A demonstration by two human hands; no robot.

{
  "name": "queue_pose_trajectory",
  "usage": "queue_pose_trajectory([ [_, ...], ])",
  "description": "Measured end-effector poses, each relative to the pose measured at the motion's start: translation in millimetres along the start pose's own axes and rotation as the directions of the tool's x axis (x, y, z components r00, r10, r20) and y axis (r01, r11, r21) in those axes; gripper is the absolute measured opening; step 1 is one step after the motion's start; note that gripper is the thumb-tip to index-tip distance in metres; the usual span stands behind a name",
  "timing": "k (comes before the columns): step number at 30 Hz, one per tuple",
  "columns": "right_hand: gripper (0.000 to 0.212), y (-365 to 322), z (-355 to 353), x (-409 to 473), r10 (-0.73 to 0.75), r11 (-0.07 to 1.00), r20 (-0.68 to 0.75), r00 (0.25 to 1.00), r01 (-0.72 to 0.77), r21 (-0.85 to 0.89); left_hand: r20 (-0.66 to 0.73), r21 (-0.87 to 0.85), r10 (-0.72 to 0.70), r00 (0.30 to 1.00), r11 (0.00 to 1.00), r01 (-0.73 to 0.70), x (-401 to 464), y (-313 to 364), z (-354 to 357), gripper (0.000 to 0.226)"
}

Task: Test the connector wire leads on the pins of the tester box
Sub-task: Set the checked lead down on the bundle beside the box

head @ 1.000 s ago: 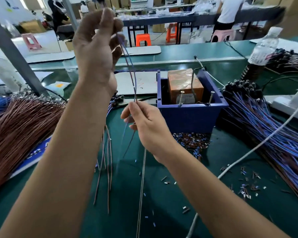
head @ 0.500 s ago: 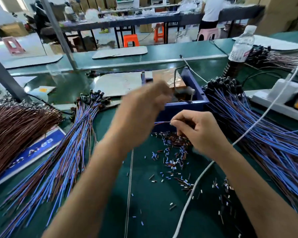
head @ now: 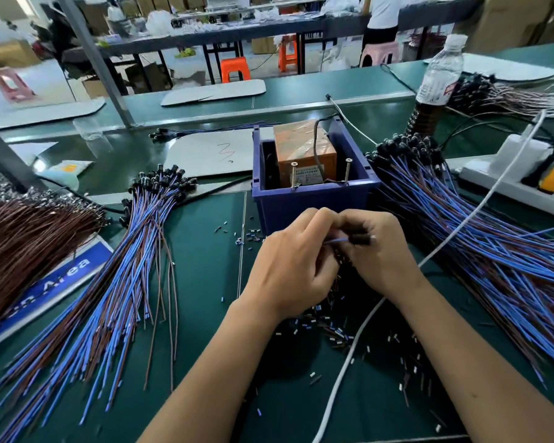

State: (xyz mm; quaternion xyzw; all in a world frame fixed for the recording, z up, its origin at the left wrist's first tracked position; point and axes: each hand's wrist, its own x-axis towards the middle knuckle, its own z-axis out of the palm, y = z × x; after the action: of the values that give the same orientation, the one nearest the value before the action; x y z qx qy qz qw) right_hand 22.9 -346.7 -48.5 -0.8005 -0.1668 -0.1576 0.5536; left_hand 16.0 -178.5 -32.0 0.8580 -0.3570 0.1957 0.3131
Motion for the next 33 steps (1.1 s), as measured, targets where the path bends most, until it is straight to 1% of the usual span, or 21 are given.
queue_pose_trajectory([
  [2, 0.018, 0, 1, 0, 0.021, 0.997, -0.006, 1.0, -0.021, 0.075, 0.021, 0.023, -0.005, 1.0, 1.0, 0.005, -1, -5, 1, 0.043],
  [4, 0.015, 0, 0, 1, 0.022, 0.996, -0.039, 0.999, -0.019, 0.086, -0.021, 0.028, -0.016, 1.0, 0.999, 0.017, -1, -10, 4, 0.048],
  [5, 0.013, 0, 0, 1, 0.026, 0.996, -0.045, 0.999, -0.022, 0.086, -0.047, 0.009, -0.026, 0.999, 1.0, 0.026, -1, -13, 6, 0.045],
  [7, 0.01, -1, -1, 1, 0.046, 0.993, -0.062, 0.997, -0.039, 0.109, -0.088, -0.074, -0.056, 0.995, 0.996, 0.05, -2, -18, 8, 0.029],
  [9, 0.011, 1, -3, 2, 0.074, 0.988, -0.131, 0.989, -0.054, 0.146, -0.154, -0.187, -0.115, 0.981, 0.979, 0.085, -2, -25, 7, 0.013],
  [10, 0.012, 1, -5, 3, 0.093, 0.981, -0.17, 0.981, -0.061, 0.182, -0.199, -0.235, -0.154, 0.968, 0.966, 0.106, -3, -28, 6, 0.009],
  [12, 0.012, 3, -11, 5, 0.154, 0.95, -0.209, 0.966, -0.086, 0.299, -0.272, -0.306, -0.248, 0.93, 0.938, 0.161, -2, -32, 6, 0.009],
  [13, 0.011, 3, -12, 5, 0.181, 0.931, -0.209, 0.961, -0.098, 0.352, -0.284, -0.33, -0.283, 0.916, 0.926, 0.184, -2, -33, 7, 0.01],
  [15, 0.011, 3, -13, 5, 0.199, 0.911, -0.179, 0.963, -0.115, 0.395, -0.259, -0.371, -0.316, 0.913, 0.905, 0.208, -1, -31, 9, 0.008],
  [18, 0.01, 2, -8, 4, 0.179, 0.919, -0.117, 0.977, -0.123, 0.374, -0.187, -0.455, -0.317, 0.93, 0.867, 0.204, -1, -27, 11, 0.006],
  [20, 0.012, 1, -7, 4, 0.175, 0.92, -0.119, 0.977, -0.119, 0.374, -0.168, -0.51, -0.334, 0.928, 0.835, 0.207, 0, -26, 11, 0.01],
  [22, 0.008, 0, -8, 4, 0.187, 0.906, -0.122, 0.975, -0.123, 0.404, -0.159, -0.562, -0.363, 0.918, 0.798, 0.218, 0, -26, 10, 0.014],
  [26, 0.011, -1, -10, 3, 0.164, 0.92, -0.112, 0.98, -0.111, 0.377, -0.122, -0.599, -0.412, 0.903, 0.756, 0.264, 1, -27, 7, 0.02],
  [30, 0.017, -4, -10, 0, 0.124, 0.946, -0.135, 0.983, -0.076, 0.314, -0.061, -0.647, -0.426, 0.903, 0.705, 0.289, 1, -24, 4, 0.012],
  [33, 0.019, -4, -11, -1, 0.101, 0.953, -0.158, 0.982, -0.05, 0.299, -0.041, -0.667, -0.428, 0.903, 0.685, 0.294, 2, -22, 3, 0.013],
])
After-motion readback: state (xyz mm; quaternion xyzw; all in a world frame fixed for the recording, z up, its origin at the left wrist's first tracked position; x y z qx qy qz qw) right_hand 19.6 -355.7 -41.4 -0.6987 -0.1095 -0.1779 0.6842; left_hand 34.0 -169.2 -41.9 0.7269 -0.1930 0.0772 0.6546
